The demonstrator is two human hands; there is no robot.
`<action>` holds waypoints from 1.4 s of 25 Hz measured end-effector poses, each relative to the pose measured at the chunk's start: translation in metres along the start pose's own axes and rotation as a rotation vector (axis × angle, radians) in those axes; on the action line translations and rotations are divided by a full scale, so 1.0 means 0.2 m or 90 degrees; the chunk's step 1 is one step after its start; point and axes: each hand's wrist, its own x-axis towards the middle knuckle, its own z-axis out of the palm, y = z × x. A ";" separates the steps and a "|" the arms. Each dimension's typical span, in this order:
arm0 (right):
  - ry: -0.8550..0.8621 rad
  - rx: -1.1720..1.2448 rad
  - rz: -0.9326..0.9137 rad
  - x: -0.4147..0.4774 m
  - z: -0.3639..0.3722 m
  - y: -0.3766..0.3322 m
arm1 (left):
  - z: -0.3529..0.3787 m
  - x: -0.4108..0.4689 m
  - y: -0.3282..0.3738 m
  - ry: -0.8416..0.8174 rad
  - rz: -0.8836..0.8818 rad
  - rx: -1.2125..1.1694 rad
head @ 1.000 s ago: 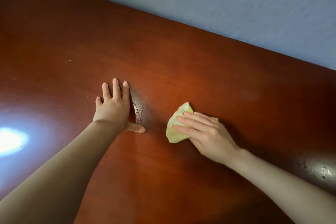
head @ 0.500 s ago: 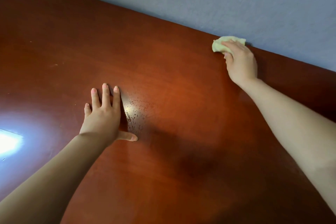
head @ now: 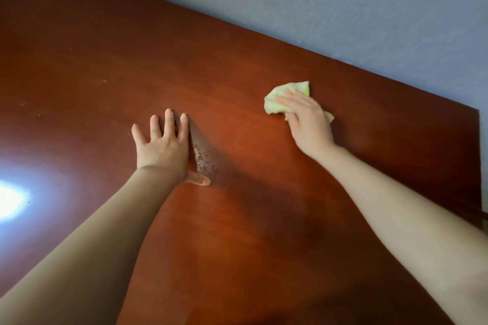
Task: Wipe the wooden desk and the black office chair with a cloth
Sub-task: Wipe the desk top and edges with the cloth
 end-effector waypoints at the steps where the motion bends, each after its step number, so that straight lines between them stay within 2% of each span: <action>1: -0.019 0.015 -0.022 -0.08 0.02 -0.07 | 0.00 -0.02 0.00 0.006 -0.002 0.007; 4: -0.091 0.051 -0.120 -0.32 0.09 -0.24 | 0.02 -0.08 -0.01 0.029 0.004 -0.015; 7: -0.164 0.048 -0.282 -0.51 0.15 -0.42 | 0.13 -0.19 -0.11 0.031 -0.007 -0.019; 10: -0.230 0.040 -0.426 -0.46 0.18 -0.50 | 0.27 -0.29 -0.21 0.035 -0.021 0.000; 12: -0.287 0.026 -0.462 -0.31 0.19 -0.52 | 0.33 -0.33 -0.27 0.043 -0.019 -0.003; 16: -0.309 0.014 -0.386 0.02 0.24 -0.59 | 0.37 -0.33 -0.31 0.047 0.004 -0.014; 20: -0.216 0.031 -0.230 0.33 0.29 -0.63 | 0.39 -0.32 -0.31 0.051 0.012 -0.019; 22: -0.177 0.019 -0.190 0.44 0.30 -0.63 | 0.39 -0.32 -0.31 0.051 0.012 -0.015; 27: -0.065 0.030 -0.061 0.41 0.40 -0.72 | 0.39 -0.32 -0.31 0.051 0.011 -0.017; 35: -0.177 0.079 -0.157 -0.23 0.35 -0.74 | 0.42 -0.34 -0.32 0.086 -0.007 -0.103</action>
